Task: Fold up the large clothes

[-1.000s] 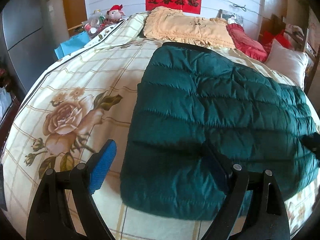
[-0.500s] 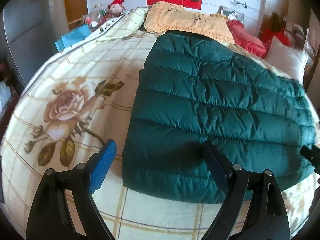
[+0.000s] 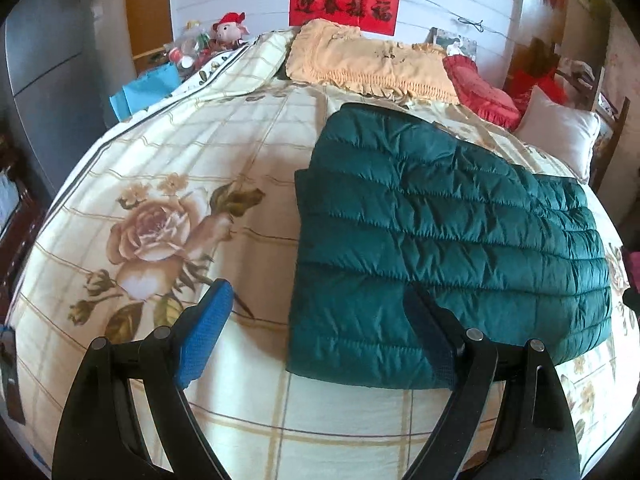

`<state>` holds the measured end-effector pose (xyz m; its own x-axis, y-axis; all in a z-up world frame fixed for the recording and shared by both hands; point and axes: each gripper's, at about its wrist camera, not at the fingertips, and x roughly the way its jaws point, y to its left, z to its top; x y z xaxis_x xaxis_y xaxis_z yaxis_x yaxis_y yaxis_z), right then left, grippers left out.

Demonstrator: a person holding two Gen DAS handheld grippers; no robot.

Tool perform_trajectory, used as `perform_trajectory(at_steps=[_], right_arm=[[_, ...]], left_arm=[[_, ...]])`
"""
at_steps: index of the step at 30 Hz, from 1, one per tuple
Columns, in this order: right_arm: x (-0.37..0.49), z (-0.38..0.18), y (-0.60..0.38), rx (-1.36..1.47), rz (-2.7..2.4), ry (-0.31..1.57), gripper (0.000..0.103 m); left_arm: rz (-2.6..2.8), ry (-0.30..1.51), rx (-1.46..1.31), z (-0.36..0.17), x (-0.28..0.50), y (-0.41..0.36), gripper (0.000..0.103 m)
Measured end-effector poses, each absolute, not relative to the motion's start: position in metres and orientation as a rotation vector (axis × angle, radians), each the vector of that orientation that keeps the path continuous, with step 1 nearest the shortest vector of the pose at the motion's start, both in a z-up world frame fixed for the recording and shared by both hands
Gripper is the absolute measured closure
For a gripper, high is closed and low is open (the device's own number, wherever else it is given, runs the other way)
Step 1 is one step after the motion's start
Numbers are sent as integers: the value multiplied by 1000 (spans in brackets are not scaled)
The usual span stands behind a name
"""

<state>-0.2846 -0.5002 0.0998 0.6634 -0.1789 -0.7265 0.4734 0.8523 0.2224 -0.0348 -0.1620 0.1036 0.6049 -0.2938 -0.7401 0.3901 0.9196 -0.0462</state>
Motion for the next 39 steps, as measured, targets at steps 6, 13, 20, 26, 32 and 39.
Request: perform_trajectory(at_steps=[6,13,20,26,32,39], right_arm=[[-289,98,-510,410,-392,783,0],[-293,88,-522,426,-392,795,0],[-295,74,-541,495,-376,794,0],[-295,57,-564,568,-388,811,0],[-291,46,-569,594,-363,829,0],[-277,30,-567,600,-302,850,0]], left_arm=[[-435,851,87,96,-32,-152,15],[-447,921,19,73,-22,-145,15],[-507,943,-105,71,-9,-139,15],[-532,985,-151,62,1,-140,15],[-528,998,-133,53,5,-144,15],[-551,1003,-135,46,9,-144,15]])
